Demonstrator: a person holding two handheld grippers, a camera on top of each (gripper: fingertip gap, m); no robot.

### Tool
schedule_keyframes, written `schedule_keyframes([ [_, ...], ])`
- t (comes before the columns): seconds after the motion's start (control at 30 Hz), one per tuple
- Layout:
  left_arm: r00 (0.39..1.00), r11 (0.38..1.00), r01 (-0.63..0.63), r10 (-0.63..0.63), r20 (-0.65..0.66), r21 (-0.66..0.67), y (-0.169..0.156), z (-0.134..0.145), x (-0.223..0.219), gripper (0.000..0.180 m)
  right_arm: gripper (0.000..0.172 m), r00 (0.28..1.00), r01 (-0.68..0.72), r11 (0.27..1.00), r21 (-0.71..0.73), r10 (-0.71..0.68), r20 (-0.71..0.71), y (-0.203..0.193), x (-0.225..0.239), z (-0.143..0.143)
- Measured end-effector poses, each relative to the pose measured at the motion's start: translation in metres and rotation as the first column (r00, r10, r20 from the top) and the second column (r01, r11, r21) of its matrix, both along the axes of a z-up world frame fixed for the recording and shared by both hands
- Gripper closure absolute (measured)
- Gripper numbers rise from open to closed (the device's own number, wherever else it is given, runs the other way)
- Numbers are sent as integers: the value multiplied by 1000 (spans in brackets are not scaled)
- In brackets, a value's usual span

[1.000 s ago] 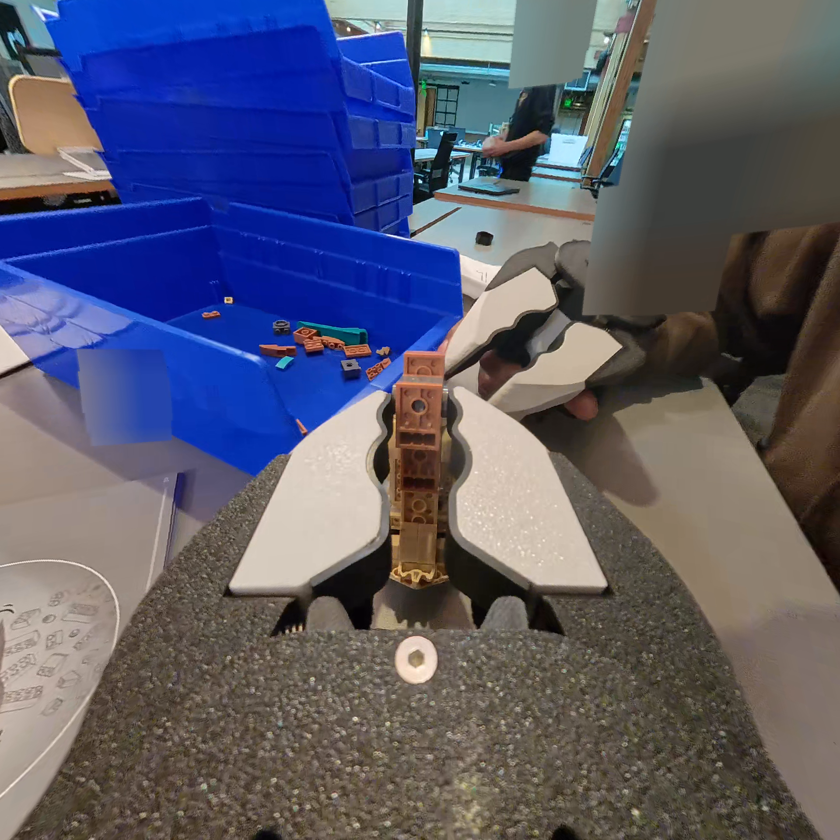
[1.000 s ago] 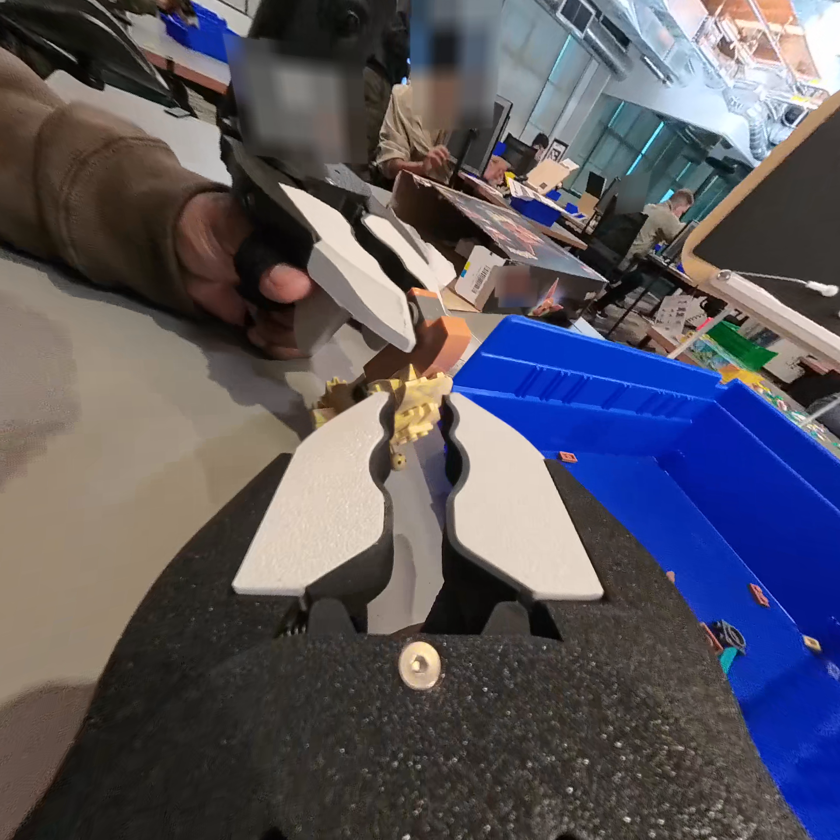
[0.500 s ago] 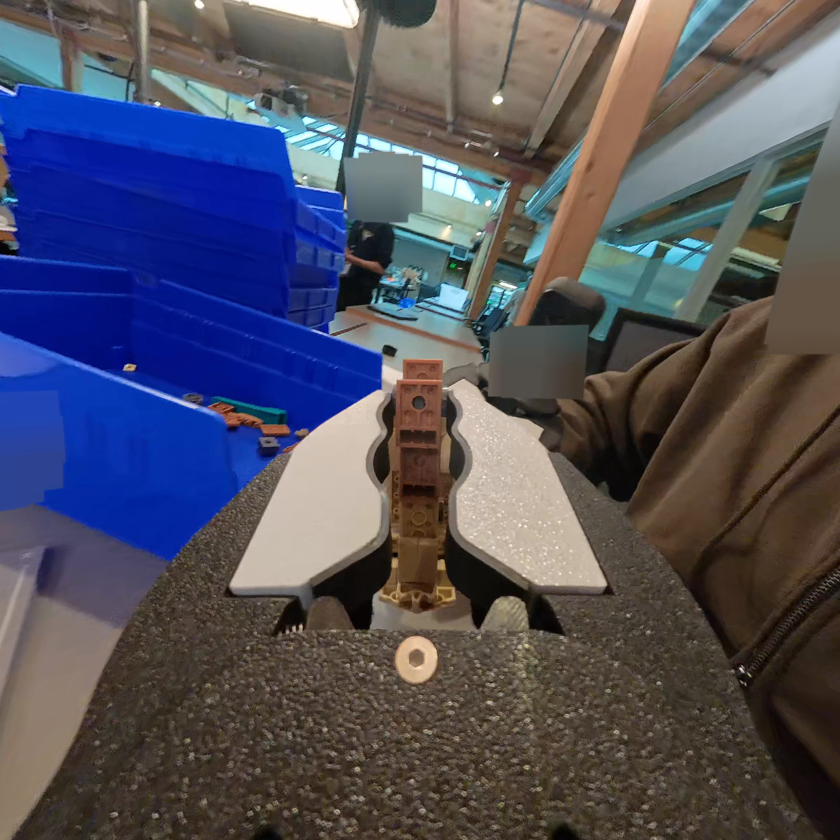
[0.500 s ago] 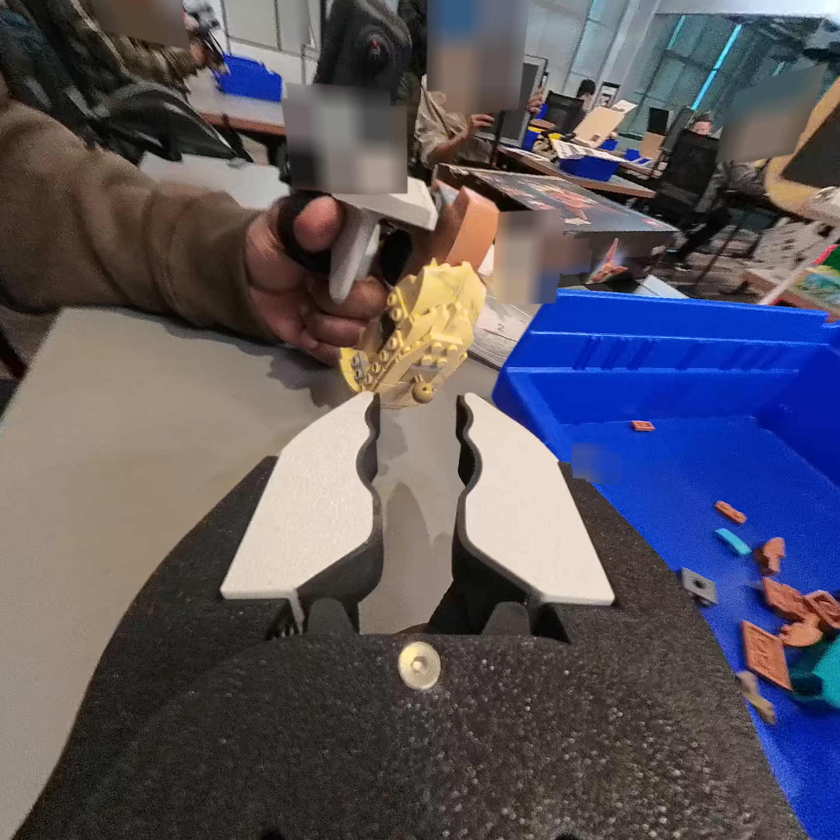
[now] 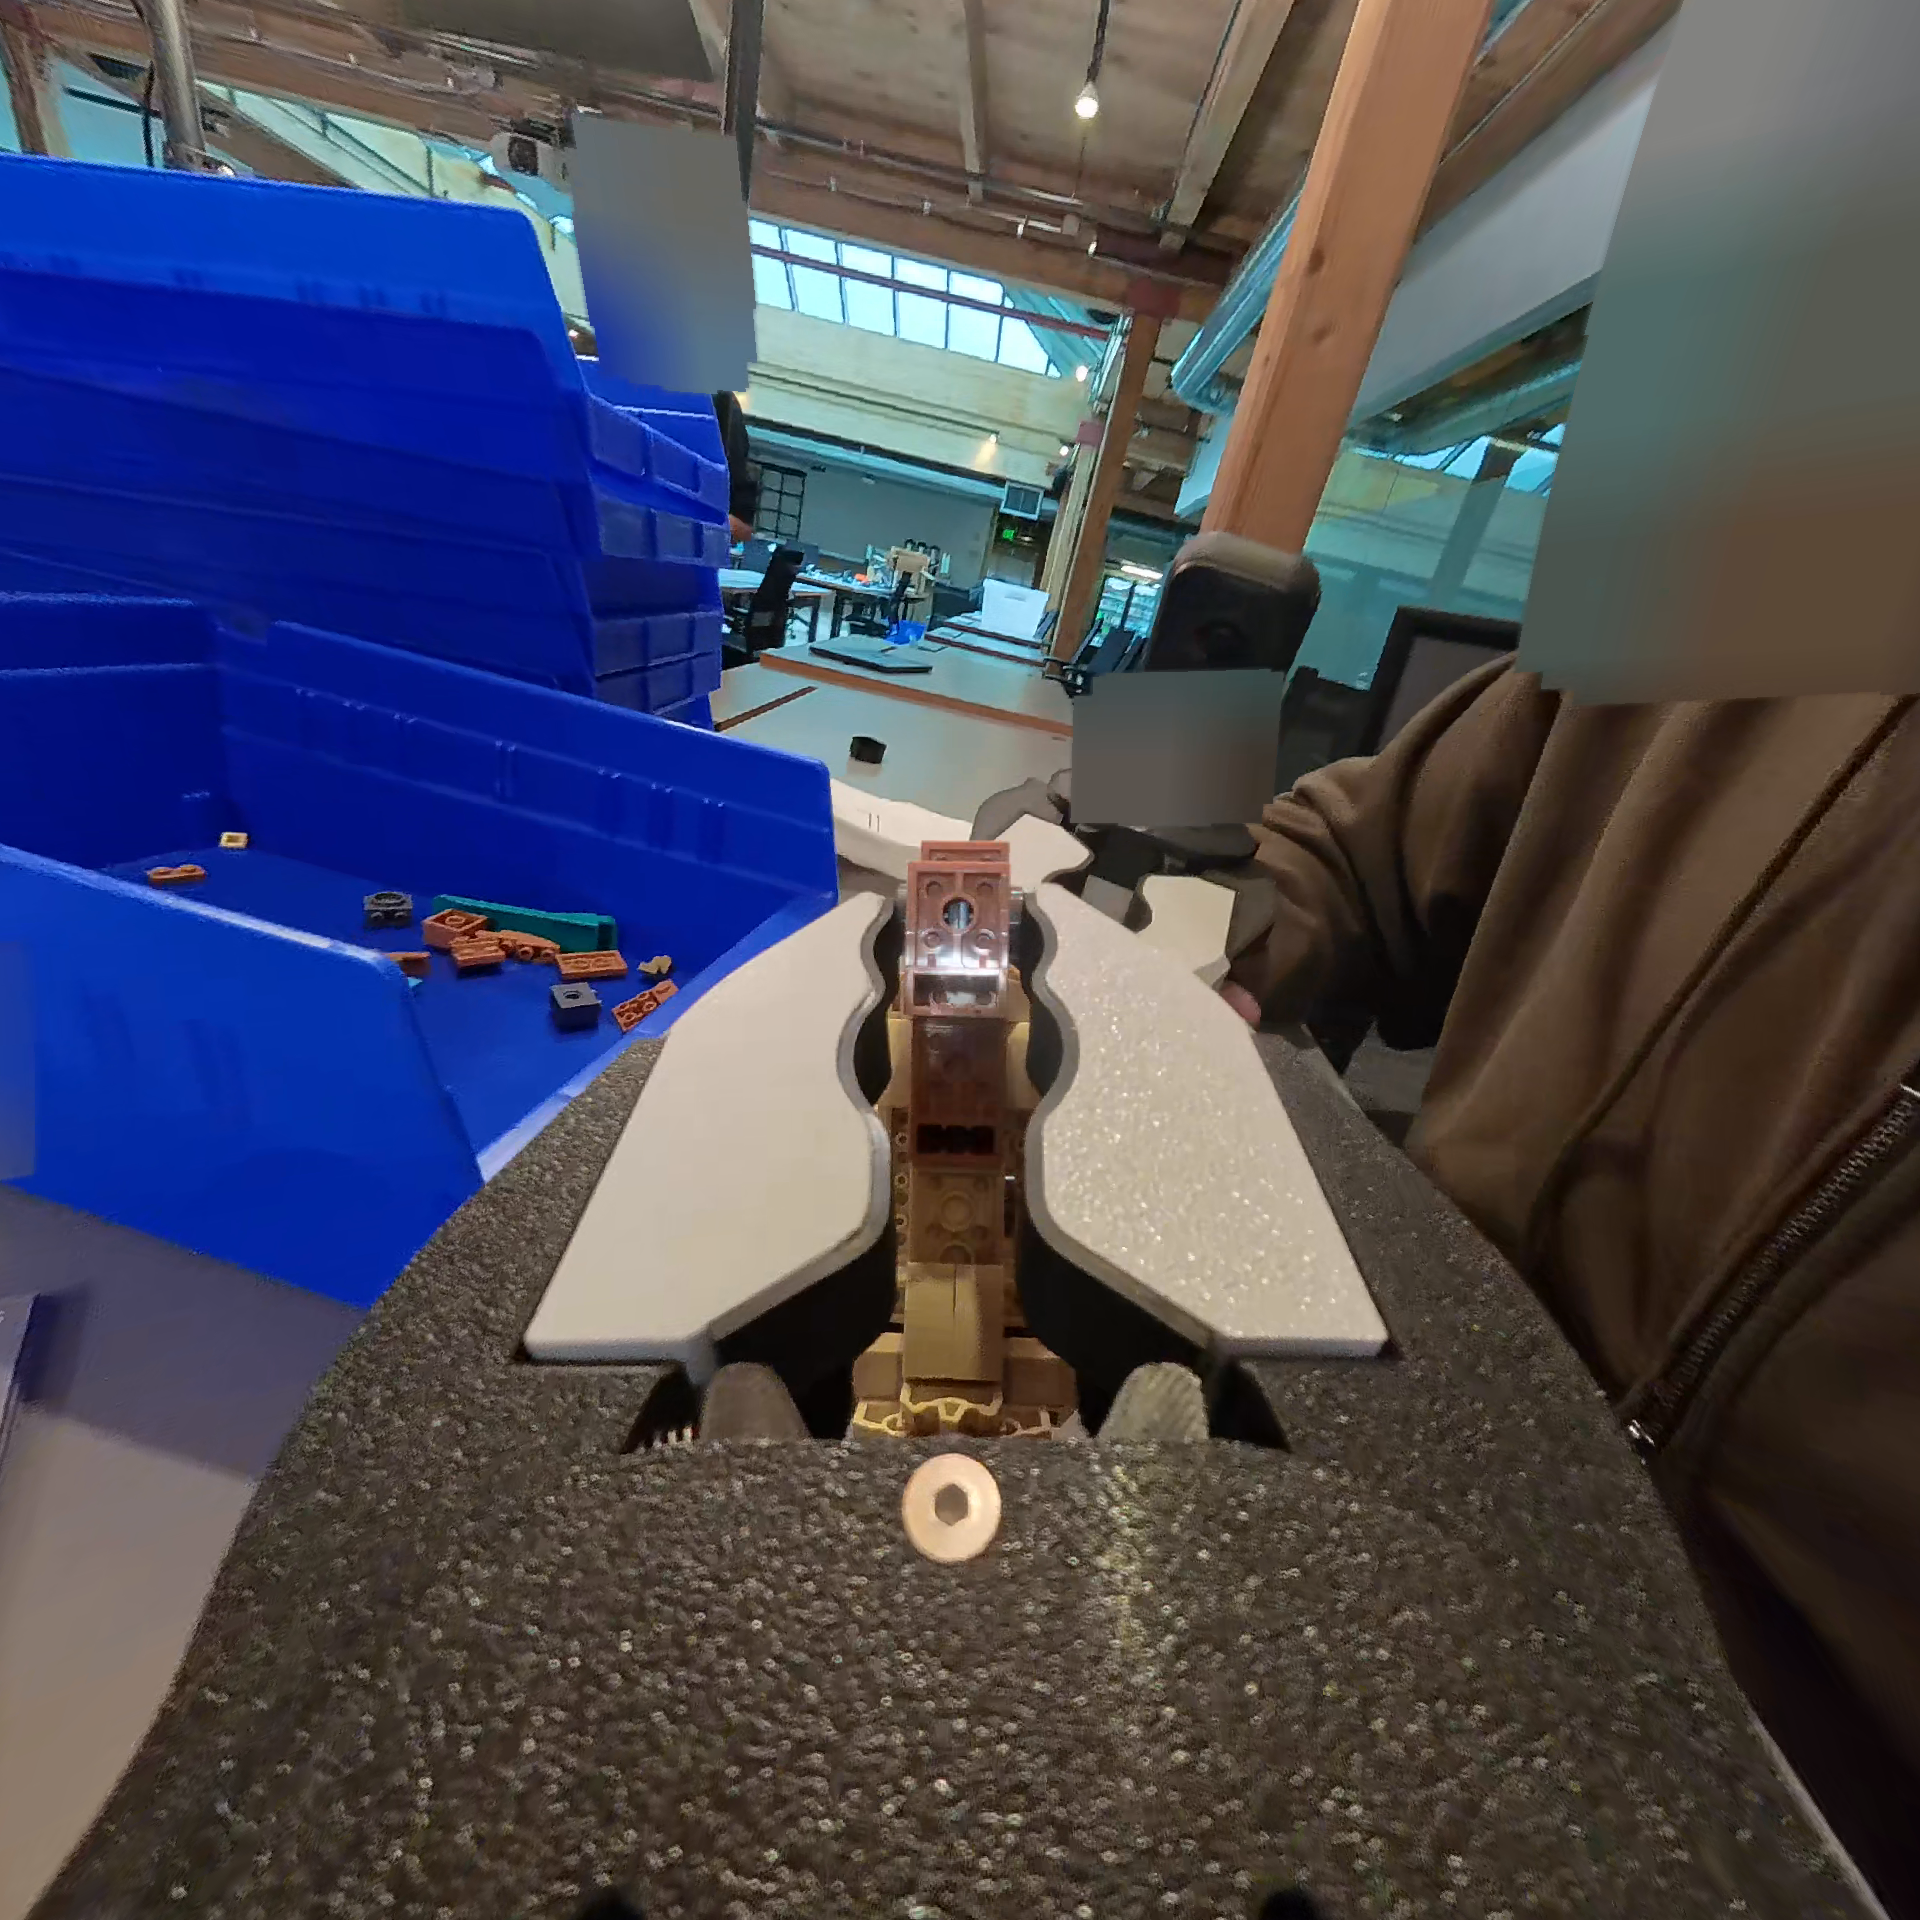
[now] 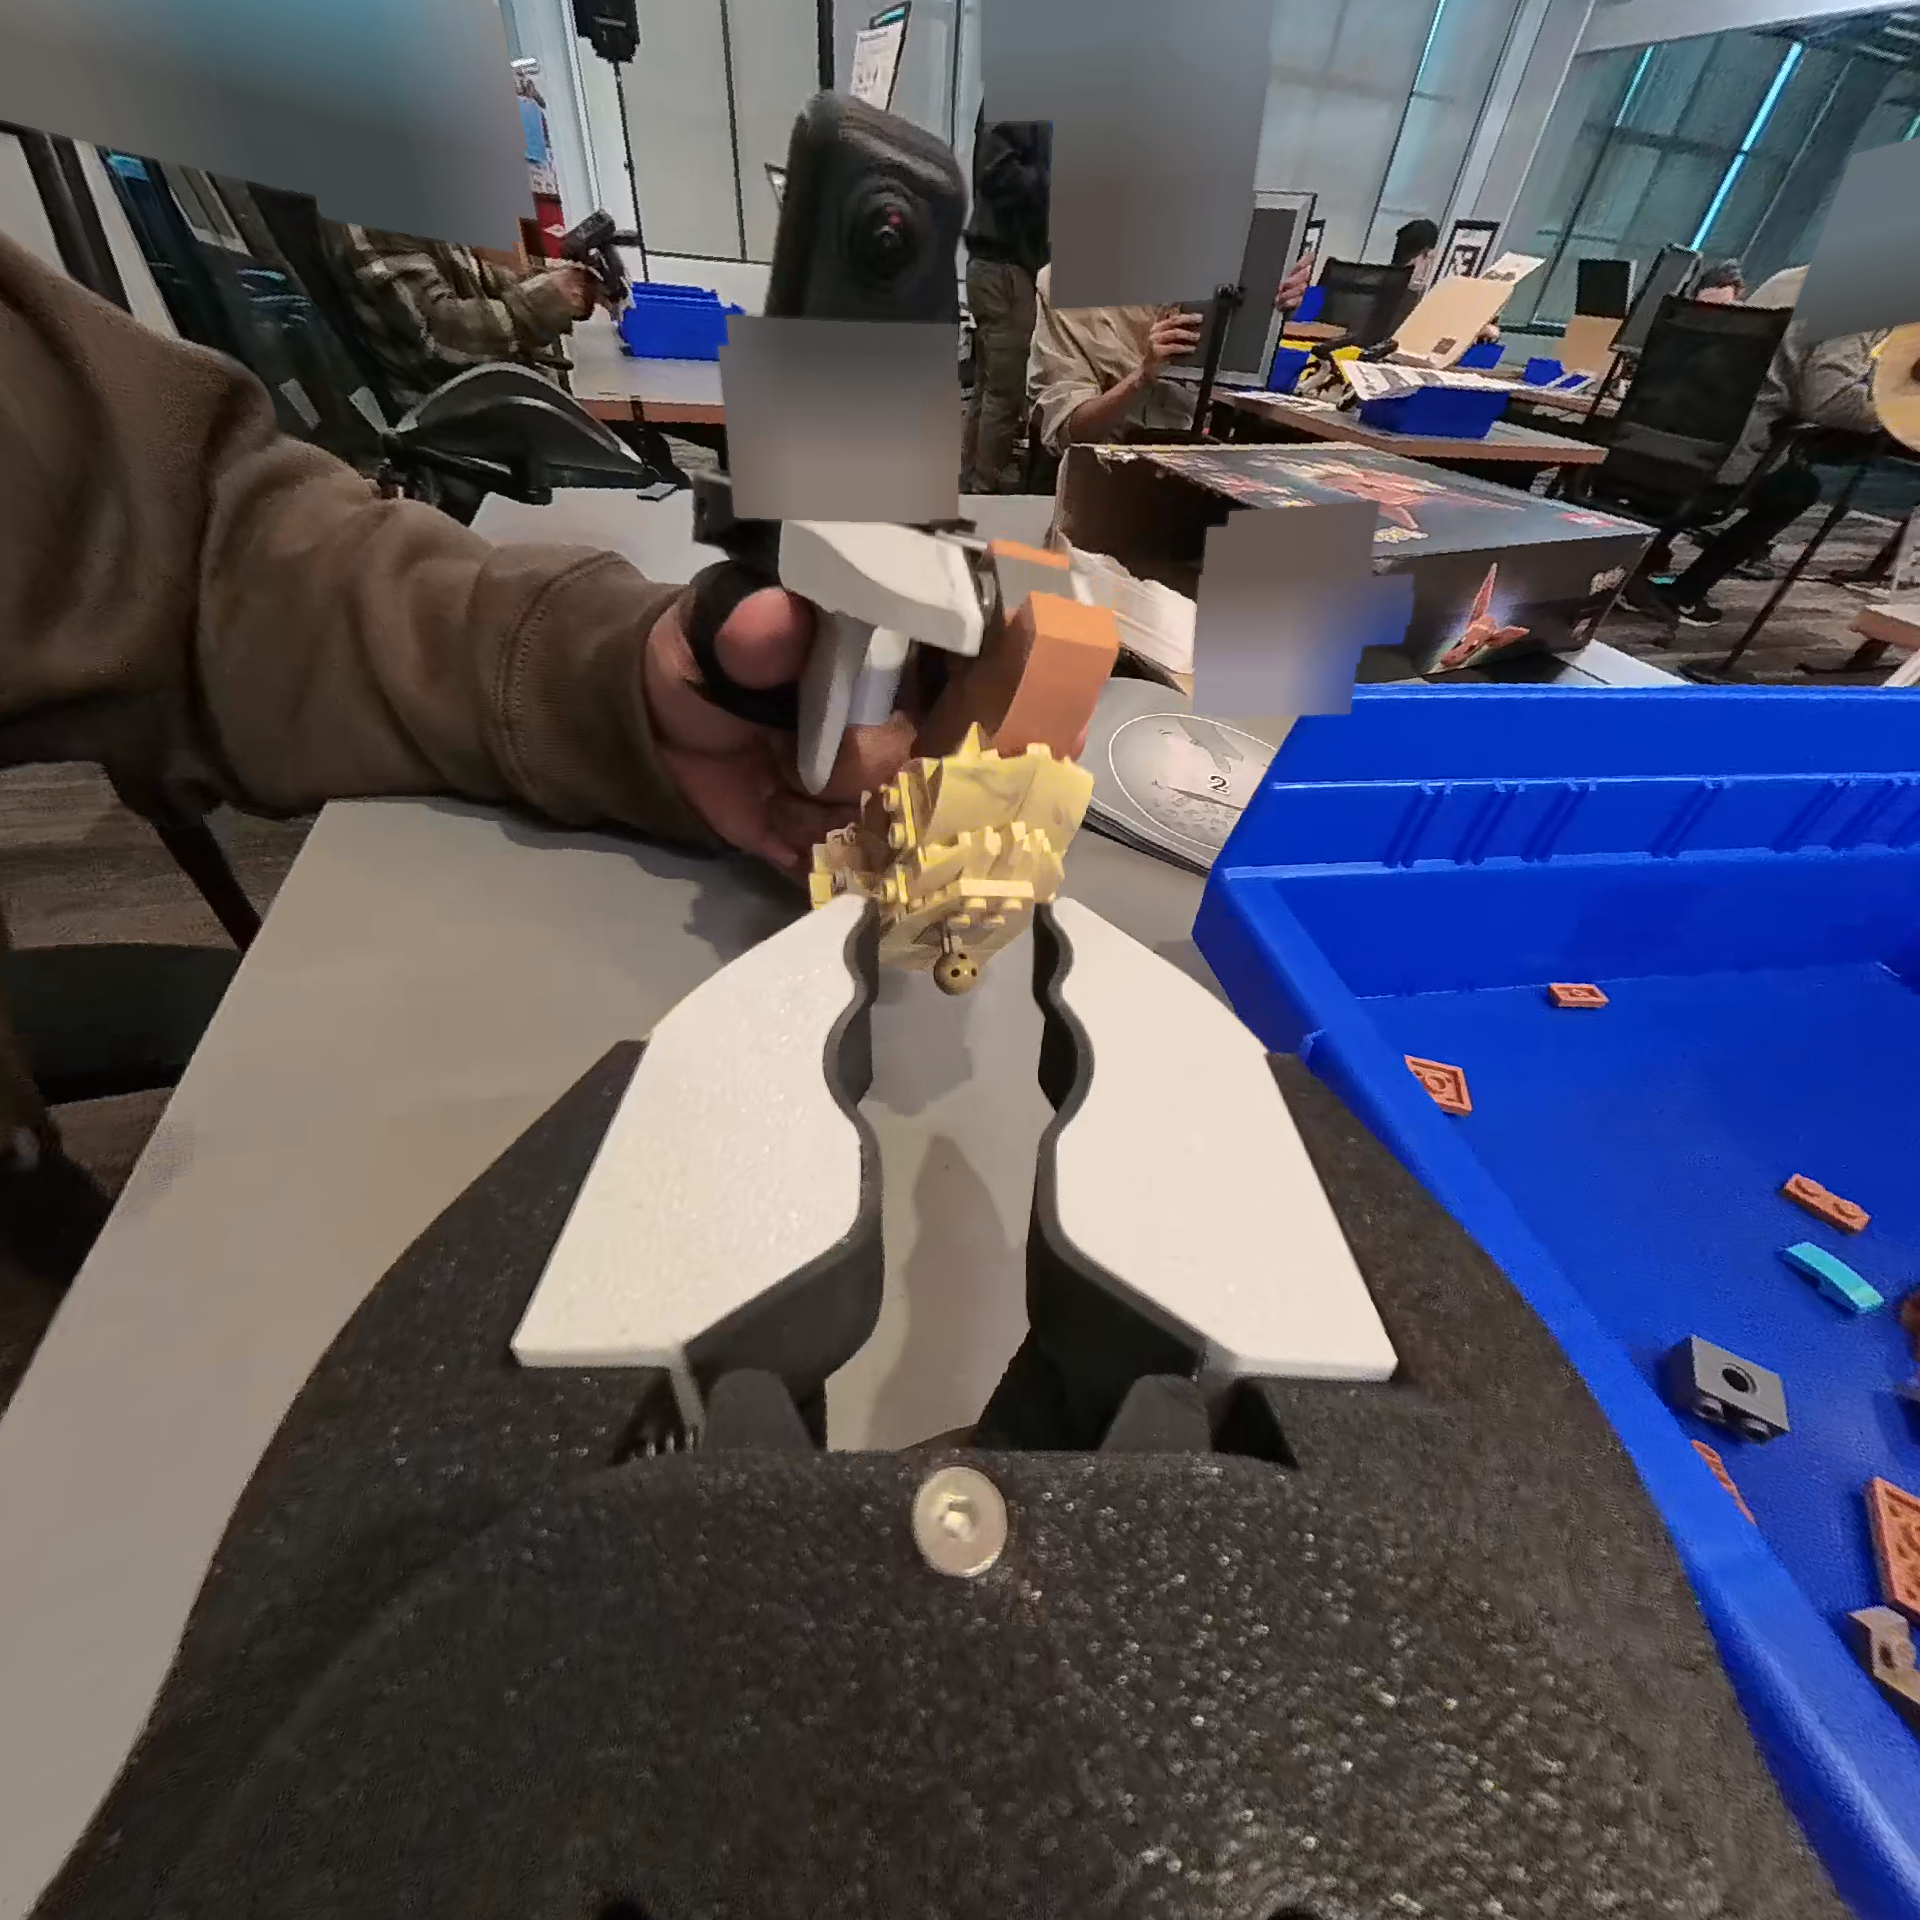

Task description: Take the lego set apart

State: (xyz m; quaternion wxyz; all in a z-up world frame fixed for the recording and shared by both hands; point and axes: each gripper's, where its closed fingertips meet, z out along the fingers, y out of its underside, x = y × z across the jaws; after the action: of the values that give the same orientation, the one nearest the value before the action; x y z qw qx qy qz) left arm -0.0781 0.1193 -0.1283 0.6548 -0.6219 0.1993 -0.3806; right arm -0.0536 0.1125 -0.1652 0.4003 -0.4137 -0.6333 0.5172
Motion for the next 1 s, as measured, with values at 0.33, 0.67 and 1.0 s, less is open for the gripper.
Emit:
schedule_keyframes([
  [0.33,1000,1000,8,-9,-28,-17,1,-6,6,159,134,999,-26,976,-216,32,25,11,-3,5],
  [0.67,991,997,54,-48,-126,51,-9,-7,28,159,129,995,-79,979,-190,88,37,-9,-1,3],
  [1.0,987,996,82,-78,-140,27,-7,-14,32,159,138,994,-75,990,-123,84,73,-6,0,-4],
])
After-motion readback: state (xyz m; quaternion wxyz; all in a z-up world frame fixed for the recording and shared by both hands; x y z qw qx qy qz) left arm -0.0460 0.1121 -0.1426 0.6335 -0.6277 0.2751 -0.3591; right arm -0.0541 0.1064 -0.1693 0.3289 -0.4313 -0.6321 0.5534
